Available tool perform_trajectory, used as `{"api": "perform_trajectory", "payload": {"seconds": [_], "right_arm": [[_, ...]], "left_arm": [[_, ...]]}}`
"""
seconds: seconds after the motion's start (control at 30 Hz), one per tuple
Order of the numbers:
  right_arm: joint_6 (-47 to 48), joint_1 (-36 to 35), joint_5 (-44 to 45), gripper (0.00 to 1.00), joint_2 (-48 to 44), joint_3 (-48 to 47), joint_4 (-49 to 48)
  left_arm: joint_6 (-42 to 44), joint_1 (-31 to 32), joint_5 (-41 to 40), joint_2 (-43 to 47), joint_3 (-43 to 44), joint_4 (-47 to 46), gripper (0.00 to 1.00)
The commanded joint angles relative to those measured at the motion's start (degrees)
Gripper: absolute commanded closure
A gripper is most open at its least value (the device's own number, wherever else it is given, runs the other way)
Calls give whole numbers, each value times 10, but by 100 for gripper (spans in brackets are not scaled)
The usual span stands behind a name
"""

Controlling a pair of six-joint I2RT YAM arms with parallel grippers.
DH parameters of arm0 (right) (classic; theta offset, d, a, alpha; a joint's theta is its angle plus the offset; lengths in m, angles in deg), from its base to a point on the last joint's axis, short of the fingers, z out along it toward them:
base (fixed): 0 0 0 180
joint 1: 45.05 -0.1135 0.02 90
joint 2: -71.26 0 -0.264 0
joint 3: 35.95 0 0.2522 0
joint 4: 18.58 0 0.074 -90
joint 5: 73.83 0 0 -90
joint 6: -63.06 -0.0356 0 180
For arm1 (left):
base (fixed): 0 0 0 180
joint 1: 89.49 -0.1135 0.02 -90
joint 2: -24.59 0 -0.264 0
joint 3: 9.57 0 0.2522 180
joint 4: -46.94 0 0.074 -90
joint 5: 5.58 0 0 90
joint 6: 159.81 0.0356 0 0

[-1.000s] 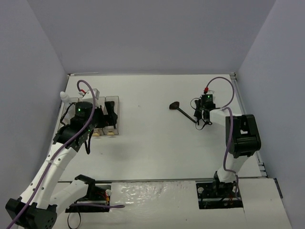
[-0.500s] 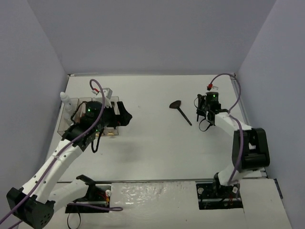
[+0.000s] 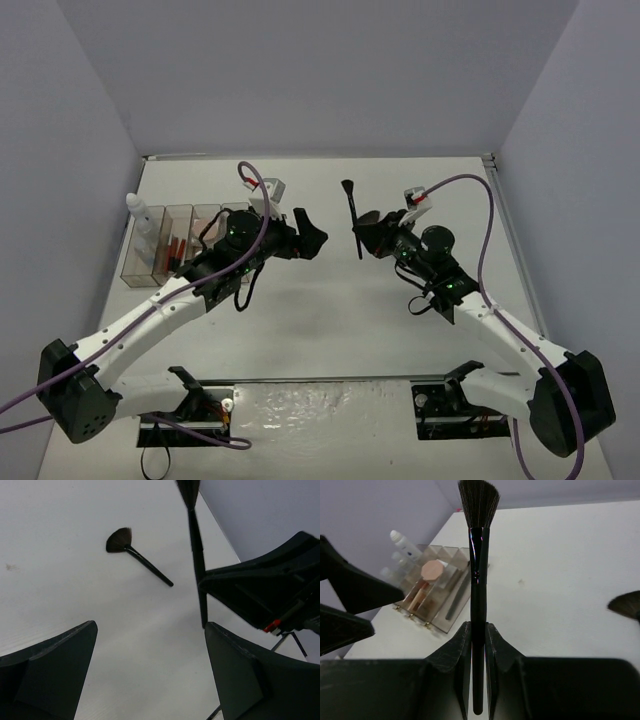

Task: Organize the makeup

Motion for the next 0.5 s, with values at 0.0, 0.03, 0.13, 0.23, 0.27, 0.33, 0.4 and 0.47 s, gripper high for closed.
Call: {"api": "perform_trajectory", "payload": {"seconds": [0.0, 0.03, 0.13, 0.23, 0.27, 0.33, 0.4, 0.47], "right_arm": [[-35, -49, -33, 100, 0, 5, -146], [-38, -57, -32, 100, 1, 7, -154], [-44, -78, -30, 100, 7, 11, -179], [-52, -87, -27, 100, 9, 18, -200], [-52, -90, -27, 100, 10, 18, -203], [-52, -93, -27, 100, 11, 19, -208], [-54, -97, -26, 100, 15, 19, -209], [-56, -100, -26, 100, 18, 21, -217]], "left_arm": [[-3, 21, -32, -8, 53, -108, 14], [-2, 26, -37, -11, 53, -114, 14], [0, 34, -44, -19, 52, -138, 14], [-1, 38, -66, -29, 58, -129, 16], [-2, 38, -69, -31, 60, -127, 18], [-4, 38, -78, -37, 59, -130, 22], [-7, 39, -80, -43, 57, -140, 31], [-11, 39, -81, -48, 56, -147, 42]]}}
